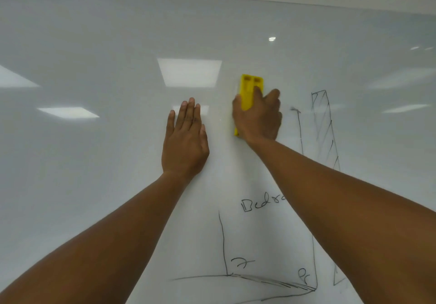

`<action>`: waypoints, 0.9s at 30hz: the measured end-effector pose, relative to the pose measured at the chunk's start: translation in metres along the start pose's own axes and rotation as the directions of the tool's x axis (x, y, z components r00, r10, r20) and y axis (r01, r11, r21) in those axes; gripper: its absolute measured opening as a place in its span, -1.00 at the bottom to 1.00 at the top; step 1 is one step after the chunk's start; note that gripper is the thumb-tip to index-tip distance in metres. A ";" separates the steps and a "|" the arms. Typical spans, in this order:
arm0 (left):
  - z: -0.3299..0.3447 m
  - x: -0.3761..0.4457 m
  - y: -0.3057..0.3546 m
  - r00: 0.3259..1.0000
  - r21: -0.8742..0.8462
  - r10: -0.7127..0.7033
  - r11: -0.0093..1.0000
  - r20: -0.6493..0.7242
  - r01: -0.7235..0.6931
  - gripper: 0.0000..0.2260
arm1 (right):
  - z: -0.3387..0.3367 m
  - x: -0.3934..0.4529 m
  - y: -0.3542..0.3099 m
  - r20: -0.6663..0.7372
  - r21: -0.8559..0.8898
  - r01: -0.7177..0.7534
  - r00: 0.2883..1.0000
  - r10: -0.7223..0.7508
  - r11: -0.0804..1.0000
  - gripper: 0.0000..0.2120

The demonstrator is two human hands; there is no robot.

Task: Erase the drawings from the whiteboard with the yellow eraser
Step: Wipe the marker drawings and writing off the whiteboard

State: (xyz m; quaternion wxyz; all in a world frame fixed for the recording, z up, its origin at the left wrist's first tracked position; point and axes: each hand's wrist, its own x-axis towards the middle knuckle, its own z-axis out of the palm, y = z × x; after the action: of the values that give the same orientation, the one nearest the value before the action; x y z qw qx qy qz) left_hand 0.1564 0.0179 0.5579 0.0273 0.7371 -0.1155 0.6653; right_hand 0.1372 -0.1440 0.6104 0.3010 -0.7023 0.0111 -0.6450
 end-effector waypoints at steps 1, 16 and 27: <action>0.000 0.000 0.000 1.000 -0.001 -0.001 1.000 0.002 0.001 -0.51 | 0.001 -0.004 -0.003 0.014 -0.025 0.076 0.997 -0.076 0.997 -0.49; -0.001 -0.003 0.003 1.000 0.007 -0.024 1.000 -0.001 0.024 -0.49 | -0.027 -0.006 0.087 -0.033 -0.079 -0.159 0.987 0.156 0.984 -0.52; 0.002 -0.007 0.009 0.998 -0.013 -0.068 0.998 -0.018 0.068 -0.50 | -0.027 -0.007 0.087 -0.038 -0.017 -0.279 0.960 0.278 0.960 -0.51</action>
State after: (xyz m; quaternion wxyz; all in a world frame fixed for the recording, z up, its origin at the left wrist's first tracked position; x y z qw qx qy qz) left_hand 0.1556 0.0102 0.5495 0.0556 0.7343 -0.0943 0.6699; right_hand 0.1440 -0.2229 0.5657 0.3808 -0.6856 0.1221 -0.6084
